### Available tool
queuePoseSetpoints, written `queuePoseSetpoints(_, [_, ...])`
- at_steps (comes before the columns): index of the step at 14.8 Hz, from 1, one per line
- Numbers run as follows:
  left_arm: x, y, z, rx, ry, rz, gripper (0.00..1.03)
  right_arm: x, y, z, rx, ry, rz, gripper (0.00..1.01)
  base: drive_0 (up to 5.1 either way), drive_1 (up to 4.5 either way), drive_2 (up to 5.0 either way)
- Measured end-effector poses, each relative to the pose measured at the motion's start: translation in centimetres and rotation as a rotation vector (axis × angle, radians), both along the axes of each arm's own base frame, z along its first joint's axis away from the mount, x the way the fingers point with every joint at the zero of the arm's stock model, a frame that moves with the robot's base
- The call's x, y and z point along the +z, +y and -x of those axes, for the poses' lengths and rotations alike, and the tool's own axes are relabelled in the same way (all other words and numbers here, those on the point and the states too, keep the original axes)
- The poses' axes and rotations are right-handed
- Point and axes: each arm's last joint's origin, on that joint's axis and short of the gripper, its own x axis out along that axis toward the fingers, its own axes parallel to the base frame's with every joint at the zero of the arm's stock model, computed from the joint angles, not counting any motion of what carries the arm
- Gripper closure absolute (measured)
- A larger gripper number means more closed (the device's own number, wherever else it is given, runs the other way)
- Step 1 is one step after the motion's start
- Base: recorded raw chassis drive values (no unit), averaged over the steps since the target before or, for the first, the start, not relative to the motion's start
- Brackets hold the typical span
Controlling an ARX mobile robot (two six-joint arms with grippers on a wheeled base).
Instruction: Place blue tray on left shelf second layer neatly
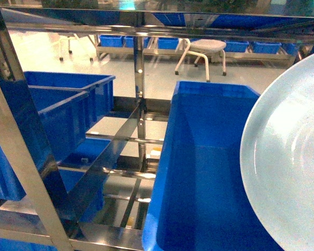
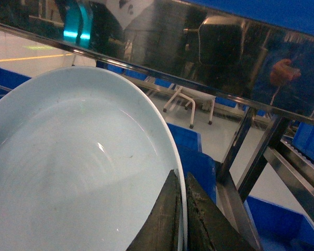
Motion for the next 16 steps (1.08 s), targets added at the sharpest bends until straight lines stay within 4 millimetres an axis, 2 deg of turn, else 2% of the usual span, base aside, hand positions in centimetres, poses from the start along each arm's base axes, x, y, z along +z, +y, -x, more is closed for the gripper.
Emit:
queuePoseSetpoints(7, [0.0,0.0,0.0,0.000,0.000,0.000,0.05,-0.9,-0.2,-1.2,-0.011,0.005,0.006,0.99,0.0,0.00,0.0])
queuePoseSetpoints(11, [0.0,0.0,0.0,0.000,0.000,0.000,0.05,-2.2,-0.7,-2.3,-0.025,0.027,0.020,0.99,0.0,0.00,0.0])
queuePoseSetpoints(12, [0.0,0.0,0.0,0.000,0.000,0.000,0.05,-2.7,-0.9,-2.6,-0.029,0.050,0.025,0.99,0.0,0.00,0.0])
queuePoseSetpoints(13, [0.0,0.0,0.0,0.000,0.000,0.000,0.05,-4.2,-1.3,-3.0,-0.046,0.146,0.024,0.99,0.0,0.00,0.0])
queuePoseSetpoints(16, [0.0,0.0,0.0,0.000,0.000,0.000,0.05,-6.0,-1.5,-3.5,-0.050,0.262,0.011,0.99,0.0,0.00,0.0])
